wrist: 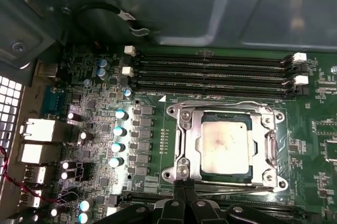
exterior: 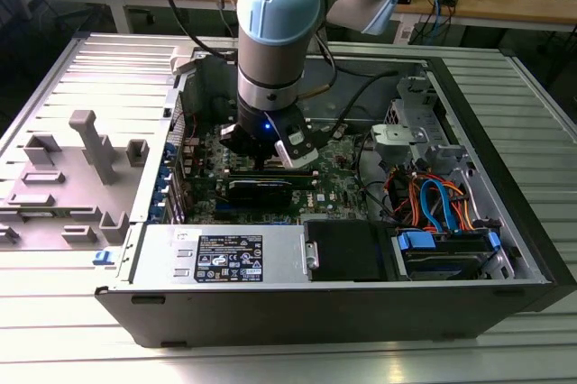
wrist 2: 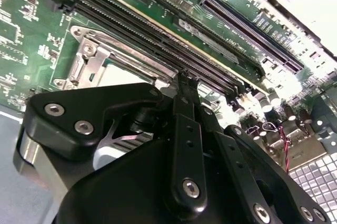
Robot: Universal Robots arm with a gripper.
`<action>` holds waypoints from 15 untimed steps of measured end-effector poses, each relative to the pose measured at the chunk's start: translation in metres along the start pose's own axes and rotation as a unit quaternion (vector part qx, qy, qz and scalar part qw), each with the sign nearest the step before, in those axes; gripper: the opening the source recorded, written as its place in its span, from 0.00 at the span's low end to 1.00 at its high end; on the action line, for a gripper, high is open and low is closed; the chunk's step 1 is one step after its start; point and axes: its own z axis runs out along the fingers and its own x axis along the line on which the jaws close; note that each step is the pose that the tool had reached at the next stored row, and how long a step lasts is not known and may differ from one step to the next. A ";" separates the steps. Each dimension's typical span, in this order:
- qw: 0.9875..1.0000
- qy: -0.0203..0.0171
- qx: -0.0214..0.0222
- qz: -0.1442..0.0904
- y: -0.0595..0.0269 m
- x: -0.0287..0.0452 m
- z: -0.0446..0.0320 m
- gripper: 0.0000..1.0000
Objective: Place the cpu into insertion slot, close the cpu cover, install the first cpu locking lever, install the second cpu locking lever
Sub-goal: 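Install the second cpu locking lever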
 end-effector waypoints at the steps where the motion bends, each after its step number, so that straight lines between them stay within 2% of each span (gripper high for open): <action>1: 1.000 0.000 0.000 0.000 -0.0001 0.0003 0.0008 0.11; 15: 1.000 -0.001 -0.001 0.000 0.0000 0.0014 0.0030 0.11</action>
